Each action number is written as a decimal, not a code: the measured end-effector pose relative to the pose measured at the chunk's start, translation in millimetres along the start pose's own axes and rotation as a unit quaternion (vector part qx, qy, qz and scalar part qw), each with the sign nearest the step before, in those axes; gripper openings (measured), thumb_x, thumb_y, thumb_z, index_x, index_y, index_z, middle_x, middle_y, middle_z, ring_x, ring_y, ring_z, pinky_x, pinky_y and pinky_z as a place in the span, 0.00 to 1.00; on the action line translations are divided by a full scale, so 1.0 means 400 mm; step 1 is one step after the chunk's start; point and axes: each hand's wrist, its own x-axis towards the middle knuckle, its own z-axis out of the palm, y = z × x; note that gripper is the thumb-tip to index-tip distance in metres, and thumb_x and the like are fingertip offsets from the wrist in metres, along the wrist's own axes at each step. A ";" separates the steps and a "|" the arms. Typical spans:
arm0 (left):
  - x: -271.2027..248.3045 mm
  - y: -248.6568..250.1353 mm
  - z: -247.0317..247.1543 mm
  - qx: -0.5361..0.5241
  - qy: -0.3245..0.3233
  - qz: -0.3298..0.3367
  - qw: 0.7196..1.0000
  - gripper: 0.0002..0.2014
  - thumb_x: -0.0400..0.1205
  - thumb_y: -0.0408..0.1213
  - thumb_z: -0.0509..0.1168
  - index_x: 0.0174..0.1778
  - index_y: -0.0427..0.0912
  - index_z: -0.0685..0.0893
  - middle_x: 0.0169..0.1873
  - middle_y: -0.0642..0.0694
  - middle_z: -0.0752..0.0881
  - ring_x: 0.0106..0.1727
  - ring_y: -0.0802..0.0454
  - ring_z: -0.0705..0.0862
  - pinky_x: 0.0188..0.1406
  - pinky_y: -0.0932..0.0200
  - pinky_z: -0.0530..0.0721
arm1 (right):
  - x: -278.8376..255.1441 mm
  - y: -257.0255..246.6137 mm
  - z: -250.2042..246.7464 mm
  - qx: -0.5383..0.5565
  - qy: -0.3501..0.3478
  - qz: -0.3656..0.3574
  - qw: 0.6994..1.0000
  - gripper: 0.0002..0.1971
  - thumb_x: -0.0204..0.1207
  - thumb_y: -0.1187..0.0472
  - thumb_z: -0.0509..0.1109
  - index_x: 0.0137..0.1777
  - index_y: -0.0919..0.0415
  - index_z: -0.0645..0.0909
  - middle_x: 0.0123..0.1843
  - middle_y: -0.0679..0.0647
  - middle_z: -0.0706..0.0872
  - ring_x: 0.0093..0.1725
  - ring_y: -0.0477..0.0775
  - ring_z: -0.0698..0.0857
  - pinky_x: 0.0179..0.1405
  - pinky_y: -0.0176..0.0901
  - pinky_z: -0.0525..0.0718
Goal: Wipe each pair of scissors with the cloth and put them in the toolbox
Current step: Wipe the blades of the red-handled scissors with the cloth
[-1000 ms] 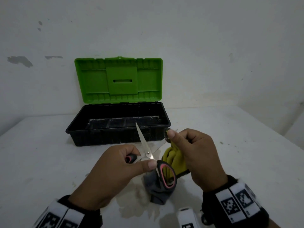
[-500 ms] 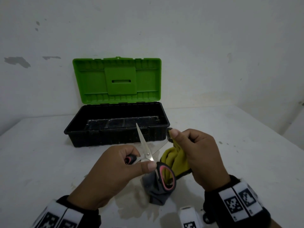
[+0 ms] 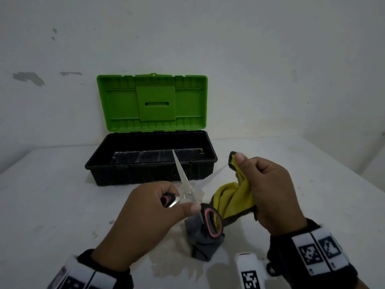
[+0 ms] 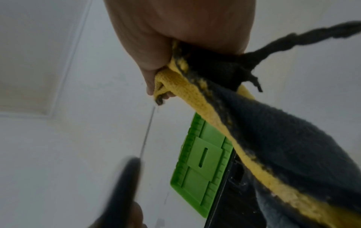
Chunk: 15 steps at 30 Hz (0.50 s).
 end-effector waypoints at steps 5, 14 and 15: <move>-0.005 0.008 0.011 0.094 0.052 -0.002 0.994 0.21 0.64 0.61 0.76 0.29 0.49 0.79 0.23 0.52 0.75 0.24 0.59 0.70 0.25 0.67 0.70 | -0.034 -0.024 0.007 -0.043 -0.042 -0.021 0.998 0.25 0.71 0.44 0.76 0.27 0.68 0.80 0.27 0.69 0.82 0.25 0.55 0.79 0.27 0.44 0.81; -0.009 0.012 0.033 0.183 0.091 0.062 0.977 0.20 0.67 0.63 0.73 0.29 0.52 0.75 0.21 0.53 0.76 0.23 0.58 0.73 0.23 0.70 0.65 | -0.073 0.016 0.089 -0.110 -0.082 -0.042 0.990 0.23 0.74 0.46 0.76 0.24 0.63 0.81 0.20 0.49 0.78 0.22 0.42 0.75 0.25 0.29 0.77; -0.010 0.010 0.032 0.191 0.096 0.070 0.974 0.20 0.66 0.63 0.73 0.29 0.52 0.75 0.20 0.54 0.75 0.23 0.58 0.73 0.22 0.69 0.65 | -0.071 0.017 0.090 -0.105 -0.078 -0.035 0.991 0.24 0.74 0.46 0.76 0.25 0.63 0.80 0.20 0.49 0.77 0.22 0.42 0.75 0.25 0.29 0.76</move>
